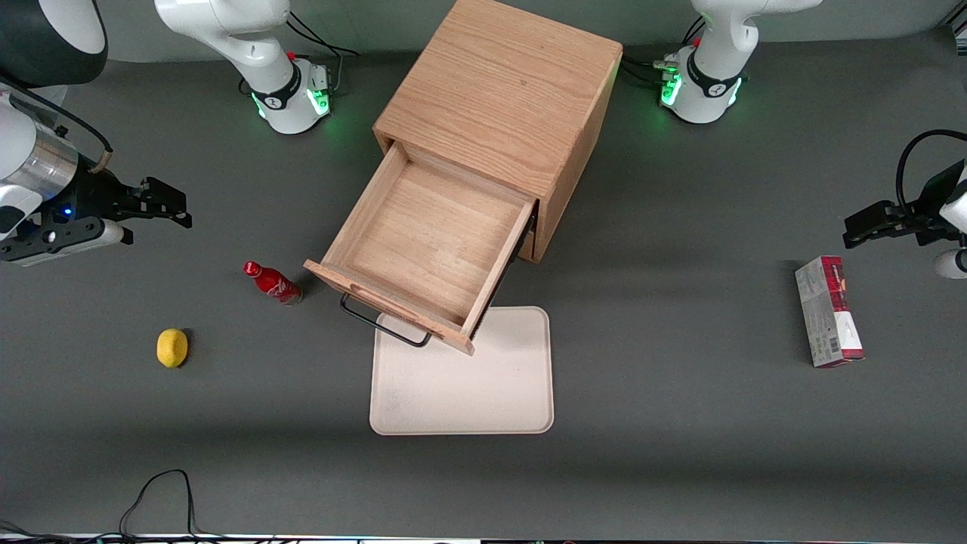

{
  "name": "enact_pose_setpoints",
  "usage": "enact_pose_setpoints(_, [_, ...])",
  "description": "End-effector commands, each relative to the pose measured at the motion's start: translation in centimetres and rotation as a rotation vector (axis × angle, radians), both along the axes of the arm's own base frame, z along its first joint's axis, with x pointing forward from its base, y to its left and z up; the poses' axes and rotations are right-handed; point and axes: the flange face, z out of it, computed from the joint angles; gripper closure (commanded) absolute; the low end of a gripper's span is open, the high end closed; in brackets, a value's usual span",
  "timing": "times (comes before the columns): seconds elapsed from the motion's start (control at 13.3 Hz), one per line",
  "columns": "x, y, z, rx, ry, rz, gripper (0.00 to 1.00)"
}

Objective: Open upper drawer

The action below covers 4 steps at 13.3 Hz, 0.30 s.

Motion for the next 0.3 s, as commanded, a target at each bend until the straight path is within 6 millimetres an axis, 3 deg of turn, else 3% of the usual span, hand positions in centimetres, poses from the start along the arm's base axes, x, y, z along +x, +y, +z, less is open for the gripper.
enact_pose_setpoints(0.0, [1.3, 0.1, 0.6, 0.004, -0.01, -0.014, 0.0])
enact_pose_setpoints(0.22, [2.3, -0.7, 0.6, 0.004, -0.013, -0.035, 0.0])
